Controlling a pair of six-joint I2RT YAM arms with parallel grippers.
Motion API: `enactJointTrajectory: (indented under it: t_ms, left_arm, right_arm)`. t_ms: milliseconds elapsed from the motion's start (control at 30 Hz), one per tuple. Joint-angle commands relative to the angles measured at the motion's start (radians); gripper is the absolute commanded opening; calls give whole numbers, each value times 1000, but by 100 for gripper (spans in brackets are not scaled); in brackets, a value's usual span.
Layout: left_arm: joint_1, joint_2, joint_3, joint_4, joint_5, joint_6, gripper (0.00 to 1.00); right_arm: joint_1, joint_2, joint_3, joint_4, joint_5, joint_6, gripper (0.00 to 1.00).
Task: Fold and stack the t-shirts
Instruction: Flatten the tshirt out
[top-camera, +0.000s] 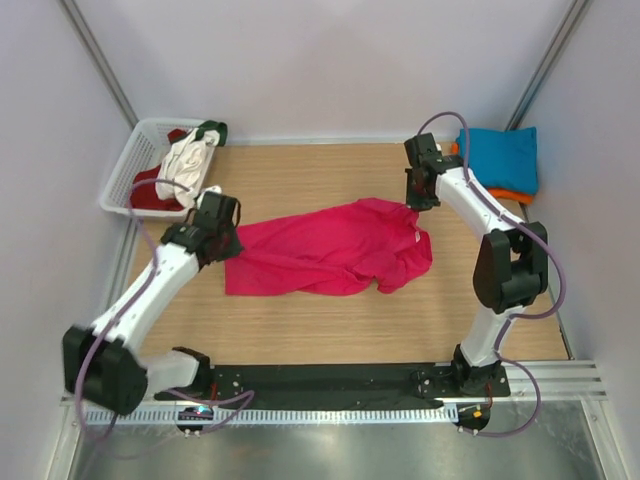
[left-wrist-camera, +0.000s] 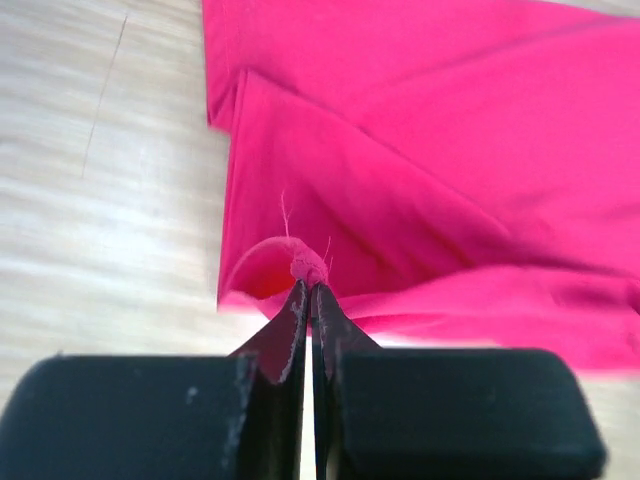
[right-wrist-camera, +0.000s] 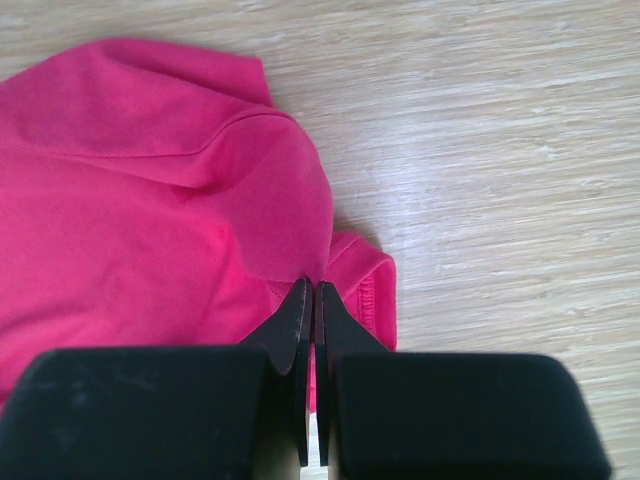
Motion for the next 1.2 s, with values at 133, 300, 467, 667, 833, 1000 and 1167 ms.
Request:
enactJointTrajectory:
  t_ms: [133,300,467,667,833,1000,1167]
  left_arm:
    - [-52,-314,-83,-435,61,-167,64]
    - [-58,-302,54,-476,4,-219,99]
    - [115,-67,88,-302,42,-142,99]
    - [177,262,179,9,-2,-116,88]
    - [192,424,324,109,-62,-61,82]
    - [224,496,327,222,-75,-33,73]
    - [234,537,312,278,-81,-38,72]
  right_arm:
    - [-27,15,38,-42,52,15,1]
    - [-28,-6,5,-39,30,18,1]
    - [-28,-34,-22,-14,-18,20,1]
    - [-28,-31,-42,-1,-33,24,1]
    - [-27,-31,-46,7,-55,27,1]
    - [-28,-45,-66,22,-56,26,1]
    - [-28,-29,-60,13,-46,13,1]
